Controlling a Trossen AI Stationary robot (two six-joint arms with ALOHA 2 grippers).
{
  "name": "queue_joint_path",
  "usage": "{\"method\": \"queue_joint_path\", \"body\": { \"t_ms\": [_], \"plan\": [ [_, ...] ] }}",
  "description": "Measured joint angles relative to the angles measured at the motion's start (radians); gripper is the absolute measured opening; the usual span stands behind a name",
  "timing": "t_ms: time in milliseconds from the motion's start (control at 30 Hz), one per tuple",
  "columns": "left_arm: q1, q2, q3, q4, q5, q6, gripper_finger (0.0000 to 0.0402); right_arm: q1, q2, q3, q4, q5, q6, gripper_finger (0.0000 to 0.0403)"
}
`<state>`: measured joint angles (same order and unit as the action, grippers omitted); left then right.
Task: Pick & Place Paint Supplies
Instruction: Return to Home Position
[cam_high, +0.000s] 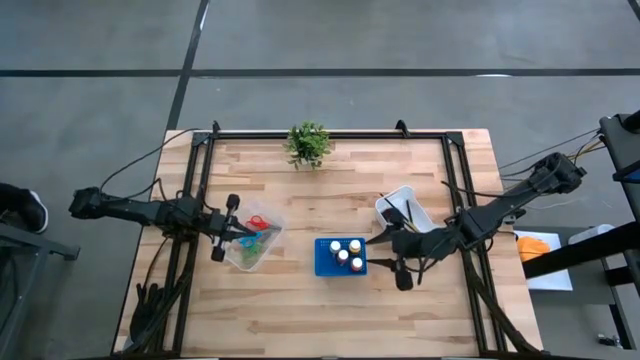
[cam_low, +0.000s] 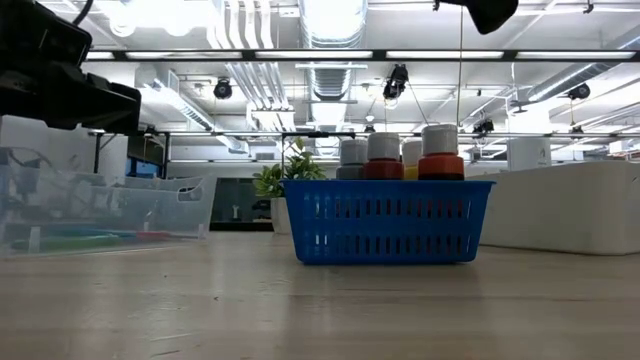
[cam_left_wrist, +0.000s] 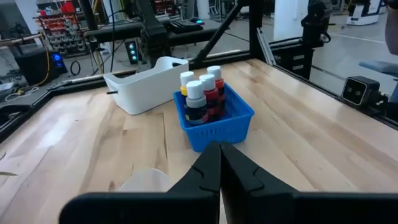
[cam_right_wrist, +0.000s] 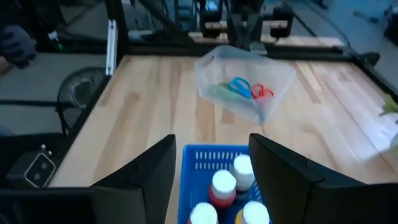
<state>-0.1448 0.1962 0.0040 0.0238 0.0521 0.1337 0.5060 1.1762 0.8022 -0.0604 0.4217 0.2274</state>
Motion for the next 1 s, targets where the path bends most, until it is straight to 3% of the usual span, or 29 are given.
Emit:
{"method": "queue_joint_path", "body": {
  "t_ms": [167,433,667,1000],
  "plan": [
    [0.000,0.019,-0.001,-0.004,-0.025,-0.007,0.0001,0.002,-0.038,-0.096,0.178,0.000,-0.068,0.0201],
    [0.000,0.088,-0.001,-0.007,-0.057,-0.060,0.0001,-0.033,-0.084,-0.327,0.615,0.012,-0.184,0.0201],
    [0.000,0.129,-0.001,-0.006,-0.057,-0.062,0.0001,-0.117,-0.150,-0.468,0.671,0.026,-0.145,0.0201],
    [0.000,0.124,-0.001,0.002,-0.069,-0.049,0.0001,-0.133,-0.321,-0.725,0.987,-0.081,-0.201,0.0201]
  ]
}}
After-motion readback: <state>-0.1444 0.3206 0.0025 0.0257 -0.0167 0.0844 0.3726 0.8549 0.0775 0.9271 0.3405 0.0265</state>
